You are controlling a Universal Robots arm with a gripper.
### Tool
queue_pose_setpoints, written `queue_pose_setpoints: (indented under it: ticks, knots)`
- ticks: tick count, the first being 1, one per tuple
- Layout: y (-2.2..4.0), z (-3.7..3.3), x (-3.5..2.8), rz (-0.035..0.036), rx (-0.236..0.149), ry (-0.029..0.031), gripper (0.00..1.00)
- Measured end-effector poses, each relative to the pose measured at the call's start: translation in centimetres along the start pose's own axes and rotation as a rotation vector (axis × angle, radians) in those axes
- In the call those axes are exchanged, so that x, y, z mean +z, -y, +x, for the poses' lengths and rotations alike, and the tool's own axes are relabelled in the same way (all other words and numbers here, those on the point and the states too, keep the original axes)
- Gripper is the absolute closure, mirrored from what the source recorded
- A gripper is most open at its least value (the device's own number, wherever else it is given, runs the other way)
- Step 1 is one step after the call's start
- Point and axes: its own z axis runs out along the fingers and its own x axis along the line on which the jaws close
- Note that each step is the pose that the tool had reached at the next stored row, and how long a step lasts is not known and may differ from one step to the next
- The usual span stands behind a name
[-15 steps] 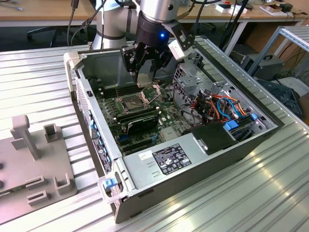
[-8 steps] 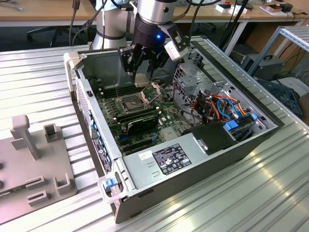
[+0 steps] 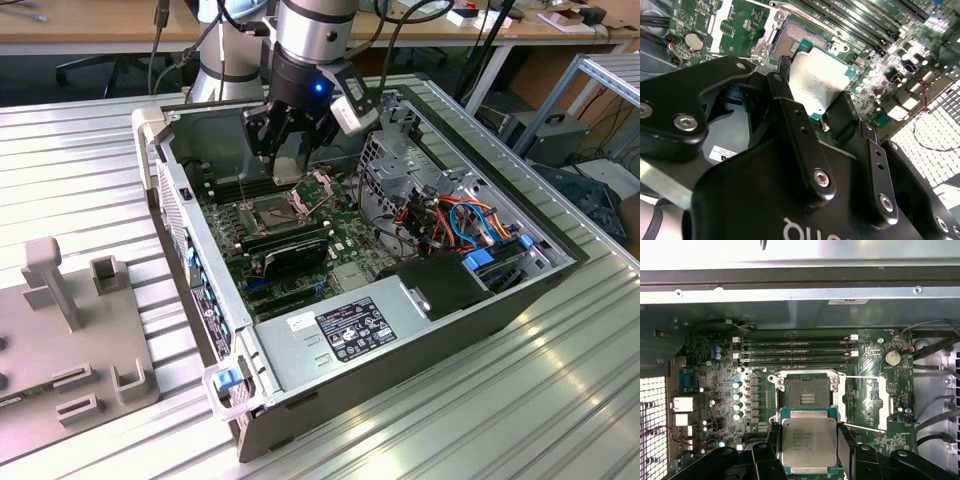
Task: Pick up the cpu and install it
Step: 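Pick up the cpu and move it towards the insertion slot, then place the cpu into insertion slot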
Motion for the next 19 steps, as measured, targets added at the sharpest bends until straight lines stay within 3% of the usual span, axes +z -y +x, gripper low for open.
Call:
queue_pose_setpoints:
  ticks: [4, 10, 19]
  knots:
    - [-0.56, 0.02, 0.95, 0.0, -0.003, -0.0002, 0.45]
    - [-0.91, 0.02, 1.93, 0.0001, -0.004, -0.0002, 0.45]
    - [-0.97, 0.03, 2.15, 0.0, -0.004, -0.0002, 0.45]
